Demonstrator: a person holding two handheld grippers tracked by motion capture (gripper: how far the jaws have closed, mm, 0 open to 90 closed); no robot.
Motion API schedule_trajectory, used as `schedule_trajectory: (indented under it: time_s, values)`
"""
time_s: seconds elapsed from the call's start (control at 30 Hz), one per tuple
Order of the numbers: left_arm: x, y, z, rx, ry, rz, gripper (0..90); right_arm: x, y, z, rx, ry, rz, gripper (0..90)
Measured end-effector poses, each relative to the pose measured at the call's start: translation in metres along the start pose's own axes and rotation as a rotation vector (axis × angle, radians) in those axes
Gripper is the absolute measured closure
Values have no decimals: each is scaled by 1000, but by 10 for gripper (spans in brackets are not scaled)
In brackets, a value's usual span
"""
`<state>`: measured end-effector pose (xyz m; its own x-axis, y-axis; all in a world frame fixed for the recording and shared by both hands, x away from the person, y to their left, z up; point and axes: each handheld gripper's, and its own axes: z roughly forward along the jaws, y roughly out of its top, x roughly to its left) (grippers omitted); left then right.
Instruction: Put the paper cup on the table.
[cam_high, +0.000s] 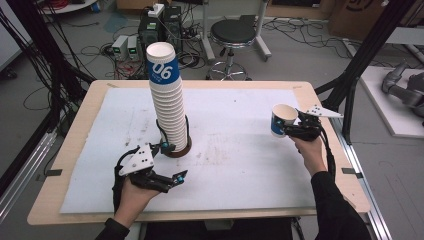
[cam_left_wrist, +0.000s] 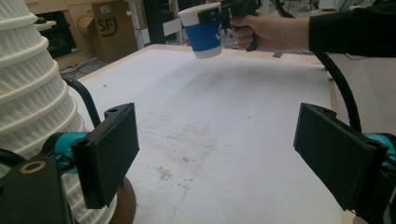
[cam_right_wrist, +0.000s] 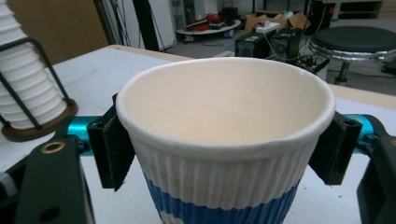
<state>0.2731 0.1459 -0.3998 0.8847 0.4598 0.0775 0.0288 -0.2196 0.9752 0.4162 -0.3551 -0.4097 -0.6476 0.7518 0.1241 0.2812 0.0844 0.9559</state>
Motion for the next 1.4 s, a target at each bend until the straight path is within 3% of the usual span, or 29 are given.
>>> schedule_trajectory:
  time_s: [0.6,1.07,1.4]
  values:
    - [-1,-2,2,0,-12,-6,140,-12,-21,29,27,-109,36,217]
    - [-1,-2,2,6,-14,-7,140,-13,-24,32,42,-133,32,199]
    - [-1,-2,4,5,-22,-6,141,-8,-23,27,79,-154,-1,176]
